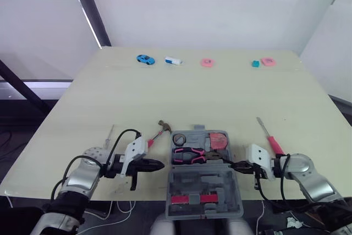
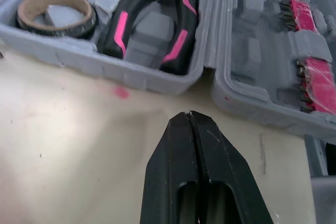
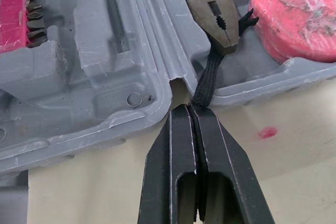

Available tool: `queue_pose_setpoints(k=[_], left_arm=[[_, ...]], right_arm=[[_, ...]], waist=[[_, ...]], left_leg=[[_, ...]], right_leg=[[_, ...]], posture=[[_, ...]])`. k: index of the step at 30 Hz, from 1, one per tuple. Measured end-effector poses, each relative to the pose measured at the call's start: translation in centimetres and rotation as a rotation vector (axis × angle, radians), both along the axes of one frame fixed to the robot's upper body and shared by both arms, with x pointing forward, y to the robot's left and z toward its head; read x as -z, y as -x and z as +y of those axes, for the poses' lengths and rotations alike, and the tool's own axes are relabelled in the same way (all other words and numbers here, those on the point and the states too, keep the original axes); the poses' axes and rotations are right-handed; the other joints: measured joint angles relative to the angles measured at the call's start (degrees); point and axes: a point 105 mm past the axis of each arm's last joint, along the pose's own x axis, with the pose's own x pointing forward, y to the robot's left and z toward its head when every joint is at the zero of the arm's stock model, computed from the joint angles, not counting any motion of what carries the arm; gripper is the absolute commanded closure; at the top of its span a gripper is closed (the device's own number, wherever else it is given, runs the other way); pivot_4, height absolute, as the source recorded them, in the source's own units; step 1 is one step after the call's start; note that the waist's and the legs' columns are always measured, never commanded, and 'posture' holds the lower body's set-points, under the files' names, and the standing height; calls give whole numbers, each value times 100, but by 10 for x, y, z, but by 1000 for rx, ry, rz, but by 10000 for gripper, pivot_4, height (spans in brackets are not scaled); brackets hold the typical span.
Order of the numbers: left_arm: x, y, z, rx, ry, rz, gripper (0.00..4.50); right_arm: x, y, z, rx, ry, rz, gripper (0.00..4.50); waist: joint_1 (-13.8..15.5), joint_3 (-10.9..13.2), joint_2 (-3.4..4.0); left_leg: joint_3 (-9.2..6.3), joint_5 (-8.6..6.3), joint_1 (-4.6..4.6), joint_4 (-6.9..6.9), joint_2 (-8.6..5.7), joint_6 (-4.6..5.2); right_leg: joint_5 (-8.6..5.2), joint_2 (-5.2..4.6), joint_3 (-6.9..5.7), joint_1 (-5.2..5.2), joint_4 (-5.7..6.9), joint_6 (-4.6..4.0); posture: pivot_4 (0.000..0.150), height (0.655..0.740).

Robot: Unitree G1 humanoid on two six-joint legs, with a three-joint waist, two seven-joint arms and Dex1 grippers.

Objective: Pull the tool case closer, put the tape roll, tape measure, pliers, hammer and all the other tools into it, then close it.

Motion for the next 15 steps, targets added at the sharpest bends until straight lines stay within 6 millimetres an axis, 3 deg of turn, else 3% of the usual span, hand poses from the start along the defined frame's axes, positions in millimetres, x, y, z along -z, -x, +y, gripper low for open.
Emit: queue_pose_setpoints(k=[15], left_arm=[[7,2,-9,35,3,37,44824]], right_arm=[[0,-1,3,-11,7,-5,45000]], waist=[[-15,0,0]], left_leg=[[-1,0,0,1,0,0]], right_leg=[[7,1,0,1,1,12]], posture=[[1500,7395]])
